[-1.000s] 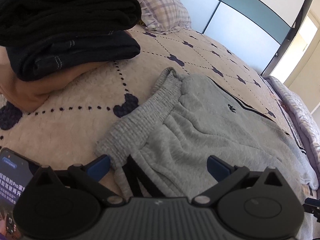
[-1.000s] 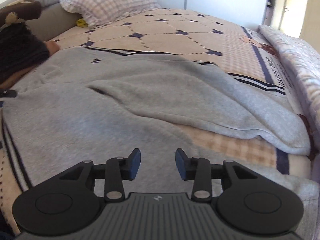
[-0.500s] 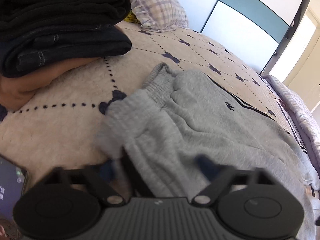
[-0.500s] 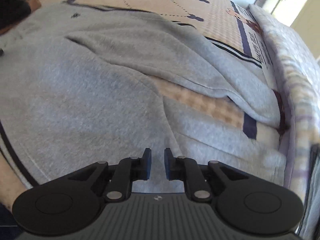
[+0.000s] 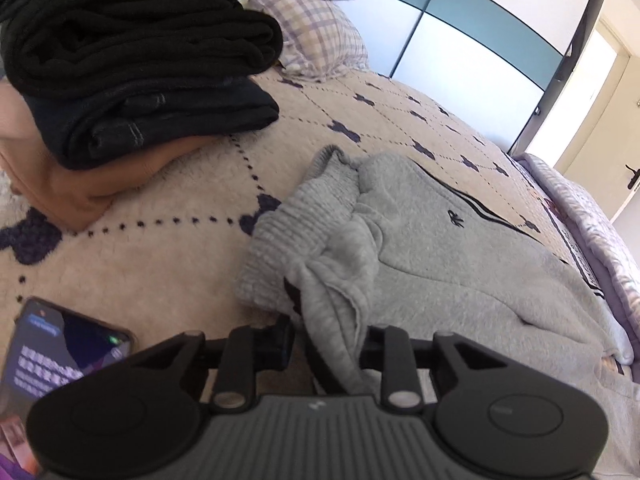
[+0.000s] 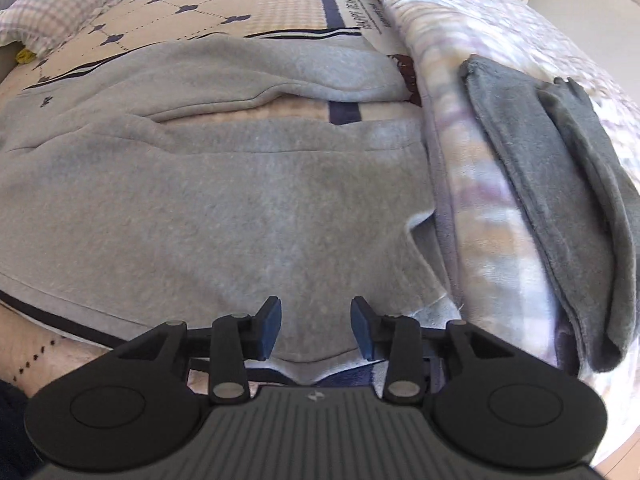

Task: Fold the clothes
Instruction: 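Lift the sweatpants legs with the left gripper and fold them toward the waistband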

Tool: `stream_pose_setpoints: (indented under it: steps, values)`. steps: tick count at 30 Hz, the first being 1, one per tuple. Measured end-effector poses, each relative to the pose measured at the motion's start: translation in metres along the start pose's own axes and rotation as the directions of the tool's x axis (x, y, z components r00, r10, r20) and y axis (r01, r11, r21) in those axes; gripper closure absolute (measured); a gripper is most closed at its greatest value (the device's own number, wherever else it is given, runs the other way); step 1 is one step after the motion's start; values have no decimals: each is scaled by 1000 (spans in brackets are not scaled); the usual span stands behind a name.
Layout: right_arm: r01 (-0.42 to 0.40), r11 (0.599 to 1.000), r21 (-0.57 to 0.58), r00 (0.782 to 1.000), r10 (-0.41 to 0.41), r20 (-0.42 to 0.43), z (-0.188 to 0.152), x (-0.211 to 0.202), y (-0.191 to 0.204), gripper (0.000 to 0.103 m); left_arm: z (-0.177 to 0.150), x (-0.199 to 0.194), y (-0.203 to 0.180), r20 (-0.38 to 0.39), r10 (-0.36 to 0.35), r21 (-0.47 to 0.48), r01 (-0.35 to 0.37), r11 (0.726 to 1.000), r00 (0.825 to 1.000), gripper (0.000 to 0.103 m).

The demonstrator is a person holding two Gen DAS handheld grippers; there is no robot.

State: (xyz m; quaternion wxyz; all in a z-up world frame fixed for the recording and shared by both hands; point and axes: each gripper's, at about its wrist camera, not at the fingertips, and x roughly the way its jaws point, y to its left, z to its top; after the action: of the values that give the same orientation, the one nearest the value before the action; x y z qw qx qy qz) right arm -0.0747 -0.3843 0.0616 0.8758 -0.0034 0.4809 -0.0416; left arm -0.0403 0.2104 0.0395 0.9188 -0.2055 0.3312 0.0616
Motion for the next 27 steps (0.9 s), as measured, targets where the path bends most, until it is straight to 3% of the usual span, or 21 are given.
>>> stream_pose_setpoints:
  steps: [5,9,12,15,17,19,22,24,27]
  values:
    - [11,995,95,999,-13,29,-16,-10,-18,62,9,-8,13,23,13,-18,-13,1000,1000,74]
    - [54,984,170,998,-60,31,-35,6,-32,61,5,-3,3,0,38,51,-38,998,999,73]
    - [90,993,75,996,-91,11,-34,20,-20,65,3,-8,-1,-39,61,106,-56,993,997,58]
    - [111,994,9,994,-111,23,-18,14,-12,87,12,-34,2,2,92,151,-92,984,996,33]
    - [110,994,-8,990,-109,84,-8,1,-11,84,26,-52,1,52,96,187,-105,977,994,18]
    - [107,994,-7,985,-105,135,1,-5,-9,65,47,-52,-7,72,63,222,-78,972,995,13]
    - [71,997,-12,983,-68,171,17,2,3,58,84,-24,-30,78,26,296,-48,954,997,9]
    - [44,999,-18,981,-40,192,28,7,12,58,106,13,-46,38,-10,351,-4,936,999,8]
    - [2,999,-41,976,7,216,38,12,27,58,130,83,-61,-65,27,379,0,925,998,7]
